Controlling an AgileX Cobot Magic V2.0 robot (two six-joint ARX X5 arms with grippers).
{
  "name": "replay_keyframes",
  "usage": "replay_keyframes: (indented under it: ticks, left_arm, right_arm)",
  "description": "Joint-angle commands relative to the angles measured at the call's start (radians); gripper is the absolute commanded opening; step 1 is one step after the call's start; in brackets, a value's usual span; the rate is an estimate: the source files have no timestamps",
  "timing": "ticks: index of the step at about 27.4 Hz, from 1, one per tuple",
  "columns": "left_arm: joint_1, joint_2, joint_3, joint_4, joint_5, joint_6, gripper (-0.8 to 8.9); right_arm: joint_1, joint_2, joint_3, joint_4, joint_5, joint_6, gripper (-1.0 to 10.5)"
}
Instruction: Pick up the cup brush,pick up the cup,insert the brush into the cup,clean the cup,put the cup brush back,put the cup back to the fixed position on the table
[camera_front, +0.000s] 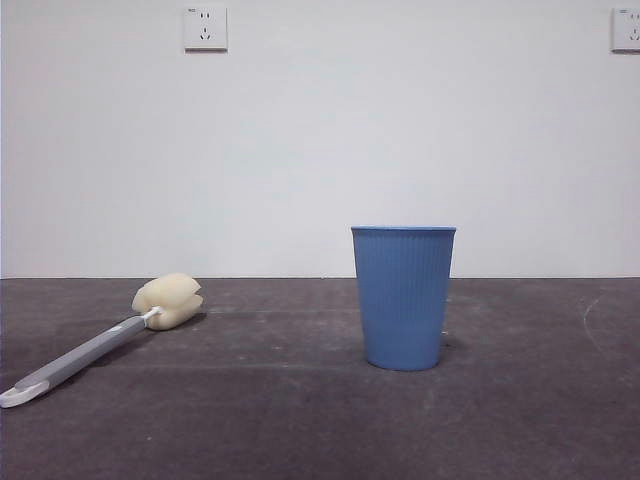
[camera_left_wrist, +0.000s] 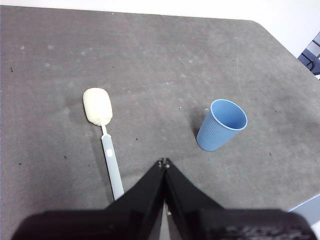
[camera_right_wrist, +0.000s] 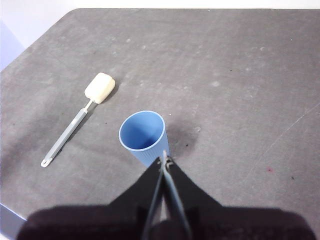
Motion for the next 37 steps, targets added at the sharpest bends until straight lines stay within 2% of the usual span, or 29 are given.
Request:
replay_keyframes:
  ticks: [1,4,6,7,10,11,12,24,29,34,37]
  left_arm:
    - [0.001,0.002,0.001,0.000,-0.001,0.018,-0.07]
    - [0.001,0.006,0.001,0.000,0.002,0.018,0.01]
    - [0.001,0.006,0.001,0.000,0.002,0.018,0.27]
    - [0.001,0.006,0.001,0.000,0.002,0.017,1.09]
    - [0.001,0.006,0.001,0.000,0.002,0.009,5.51]
    - [0.001,0.006,0.001,0.000,0.002,0.009,6.46]
    - [0.001,0.009,0.001,0.000,0.002,0.010,6.74]
    - [0.001,0.108,0.001,-0.005,0.001,0.020,6.73]
    - [-0.045,0.254,0.001,-0.005,-0.010,0.046,6.73]
    - [-0.236,0.496,0.000,0.027,-0.201,0.043,6.69]
    - [-0.356,0.640,0.000,0.085,-0.311,-0.007,6.69]
  right_arm:
    - [0.002,0.000,0.002,0.000,-0.005,-0.008,0.0]
    - [0.002,-0.001,0.002,0.000,-0.005,-0.007,0.1]
    - [0.002,-0.001,0.002,0.000,-0.005,-0.007,1.0]
    - [0.002,-0.001,0.002,0.000,-0.005,-0.007,2.1]
    - [0.002,-0.001,0.002,0.000,-0.004,-0.007,5.4]
    - [0.002,-0.001,0.002,0.000,-0.001,-0.007,6.1]
    - [0.002,-0.001,0.002,0.000,0.001,-0.007,6.5]
    - [0.002,0.000,0.002,0.000,0.001,-0.006,6.7]
    - [0.003,0.011,0.002,0.003,0.000,-0.006,6.7]
    - [0.003,0.024,0.002,0.008,0.000,-0.003,6.7]
    - [0.004,0.032,0.002,0.008,0.000,-0.003,6.7]
